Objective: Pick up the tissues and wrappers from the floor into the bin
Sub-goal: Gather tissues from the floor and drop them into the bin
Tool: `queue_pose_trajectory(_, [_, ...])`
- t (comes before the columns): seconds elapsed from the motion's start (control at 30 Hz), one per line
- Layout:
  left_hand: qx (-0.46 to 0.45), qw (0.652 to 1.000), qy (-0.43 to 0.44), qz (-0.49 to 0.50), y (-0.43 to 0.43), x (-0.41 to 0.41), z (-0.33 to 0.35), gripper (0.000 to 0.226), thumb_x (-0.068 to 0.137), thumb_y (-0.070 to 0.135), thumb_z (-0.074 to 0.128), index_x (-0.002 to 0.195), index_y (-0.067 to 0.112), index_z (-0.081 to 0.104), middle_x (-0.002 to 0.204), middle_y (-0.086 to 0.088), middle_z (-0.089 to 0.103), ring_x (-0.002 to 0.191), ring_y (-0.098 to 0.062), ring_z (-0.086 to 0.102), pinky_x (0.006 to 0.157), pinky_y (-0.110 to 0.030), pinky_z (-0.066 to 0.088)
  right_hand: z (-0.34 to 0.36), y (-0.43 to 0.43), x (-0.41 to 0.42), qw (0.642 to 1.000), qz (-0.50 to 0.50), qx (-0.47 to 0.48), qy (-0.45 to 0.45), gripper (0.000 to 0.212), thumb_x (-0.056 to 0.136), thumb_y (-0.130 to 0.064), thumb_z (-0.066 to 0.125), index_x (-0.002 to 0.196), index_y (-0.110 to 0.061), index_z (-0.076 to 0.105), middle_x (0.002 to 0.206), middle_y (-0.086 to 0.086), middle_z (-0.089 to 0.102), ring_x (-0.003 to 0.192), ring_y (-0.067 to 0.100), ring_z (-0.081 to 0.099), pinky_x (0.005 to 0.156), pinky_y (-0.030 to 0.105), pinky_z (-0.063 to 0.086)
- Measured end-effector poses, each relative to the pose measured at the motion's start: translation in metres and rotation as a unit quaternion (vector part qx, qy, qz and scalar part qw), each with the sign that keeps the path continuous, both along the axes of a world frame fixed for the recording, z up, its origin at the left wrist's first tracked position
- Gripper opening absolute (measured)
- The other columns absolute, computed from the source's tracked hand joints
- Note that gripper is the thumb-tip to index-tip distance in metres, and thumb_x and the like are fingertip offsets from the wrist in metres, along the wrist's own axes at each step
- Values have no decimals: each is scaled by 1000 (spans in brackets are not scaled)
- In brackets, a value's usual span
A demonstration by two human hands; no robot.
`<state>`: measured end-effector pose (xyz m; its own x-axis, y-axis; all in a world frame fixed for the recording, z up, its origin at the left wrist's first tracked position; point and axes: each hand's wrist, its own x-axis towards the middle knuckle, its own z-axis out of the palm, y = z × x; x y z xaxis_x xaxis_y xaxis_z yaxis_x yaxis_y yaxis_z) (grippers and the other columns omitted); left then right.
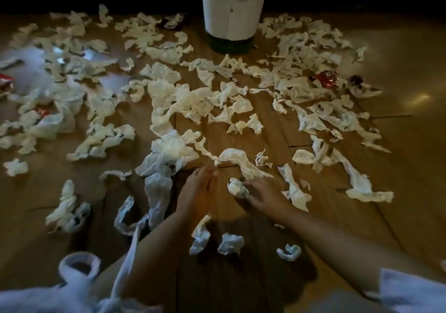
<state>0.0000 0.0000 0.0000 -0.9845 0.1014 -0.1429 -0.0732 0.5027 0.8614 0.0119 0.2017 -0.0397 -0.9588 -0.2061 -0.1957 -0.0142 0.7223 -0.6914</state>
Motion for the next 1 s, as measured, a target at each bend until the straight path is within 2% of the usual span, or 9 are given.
queue_pose_trajectory(0.13, [-154,982,-88,-60,-9,16,-4,66,82,45,60,139,23,34,149,-4,30,131,-23,38,105,-44,41,1,-24,-10,994,93,55,-4,45,91,-25,55,135,-28,44,155,-3,21,143,16,18,112,32,22])
queue_pose_trajectory(0.23, [-257,943,-115,-180,-14,34,-18,91,71,55,68,144,30,21,156,3,8,143,-27,13,114,-48,22,-12,-29,-8,976,168,138,-1,36,90,-24,56,125,-26,54,151,-4,31,137,18,31,107,31,31])
queue_pose_trajectory(0.33, [-312,917,-110,-222,-14,50,-38,88,72,51,69,142,38,17,156,6,-4,144,-29,-2,116,-52,12,-22,-12,6,972,179,145,34,22,87,-12,56,106,-17,65,130,1,51,119,18,47,96,26,39])
queue_pose_trajectory(0.47, [-314,916,-144,-205,14,82,-58,75,81,48,60,141,40,15,154,2,-7,142,-32,-2,114,-52,15,-24,17,27,992,82,97,20,28,84,-6,60,112,-10,62,128,5,47,117,17,48,89,13,31])
queue_pose_trajectory(0.63, [-274,946,-119,-123,34,102,-65,50,90,38,49,136,40,29,152,4,9,141,-26,4,113,-45,19,-27,31,37,996,65,54,27,23,80,0,61,102,-5,65,111,11,60,105,20,56,80,9,32])
queue_pose_trajectory(0.77, [-213,968,-65,-113,34,92,-74,34,94,23,47,127,27,45,141,4,35,132,-18,27,106,-33,33,-8,43,27,978,-160,-40,126,20,83,-4,63,102,-8,66,99,-3,60,88,3,54,74,3,39])
queue_pose_trajectory(0.87, [-149,984,-72,-63,35,82,-76,22,92,13,49,113,20,53,128,0,47,117,-15,41,95,-28,39,-5,71,11,965,-228,35,125,26,87,-9,58,111,-10,64,110,7,62,108,21,53,86,25,42])
queue_pose_trajectory(0.93, [-66,994,-82,-21,37,76,-73,16,93,10,49,101,22,55,115,-3,55,100,-7,53,85,-23,46,-13,86,8,980,-179,81,45,29,91,-17,52,118,-16,61,124,8,53,122,26,42,94,30,35])
queue_pose_trajectory(1.0, [-15,996,-90,-26,42,69,-64,20,95,11,45,95,29,52,103,3,57,83,4,56,69,-11,45,-21,87,11,990,-120,50,-53,35,91,-30,54,125,-21,56,142,5,37,135,26,28,104,34,29])
